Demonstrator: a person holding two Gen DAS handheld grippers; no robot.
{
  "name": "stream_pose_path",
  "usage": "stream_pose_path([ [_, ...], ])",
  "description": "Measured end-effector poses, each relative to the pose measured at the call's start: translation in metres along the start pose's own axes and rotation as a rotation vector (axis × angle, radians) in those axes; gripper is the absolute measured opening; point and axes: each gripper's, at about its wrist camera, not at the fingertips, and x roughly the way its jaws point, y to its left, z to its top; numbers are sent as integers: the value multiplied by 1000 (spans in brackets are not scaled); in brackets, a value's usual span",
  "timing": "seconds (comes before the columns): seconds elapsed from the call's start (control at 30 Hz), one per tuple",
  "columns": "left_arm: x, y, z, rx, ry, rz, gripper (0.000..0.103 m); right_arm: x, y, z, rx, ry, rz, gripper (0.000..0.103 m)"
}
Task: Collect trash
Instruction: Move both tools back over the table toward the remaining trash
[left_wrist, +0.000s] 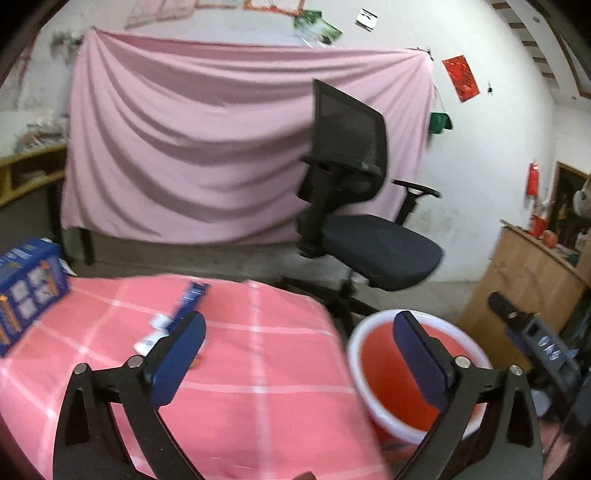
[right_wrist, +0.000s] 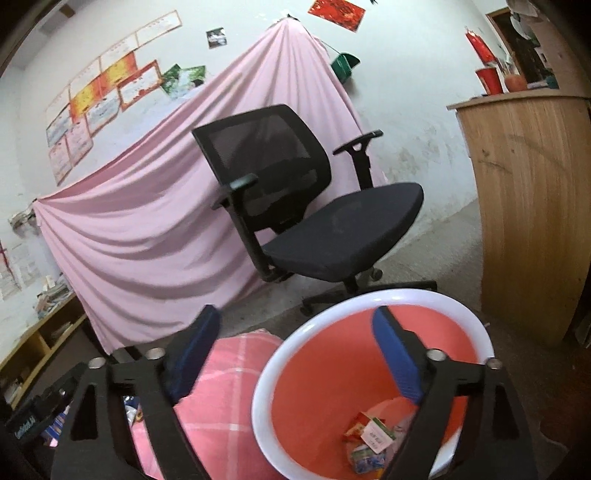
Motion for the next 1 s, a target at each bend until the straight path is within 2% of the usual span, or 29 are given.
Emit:
stream_pose_path([
  [0.03, -1, 4, -1, 3, -7, 15, 101, -1, 4, -1, -8, -10, 0, 102],
  [0.07, -4, 10, -2, 2, -16, 37, 101, -2, 8, -2, -22, -24, 2, 103],
  [0.4, -26, 63, 2, -19, -118, 152, 101, -10, 41, -9, -97, -132, 31, 103],
  [0.7, -43, 106, -6, 19, -231, 243, 101, -6, 103, -23, -182, -194, 112, 103],
  [0.83, -45, 131, -11, 28, -237, 270, 101, 1, 137, -38, -279, -191, 176, 103],
  [1.0, -44, 167, -21, 25, -214, 301, 101, 10, 170, -59, -418, -166, 212, 103],
])
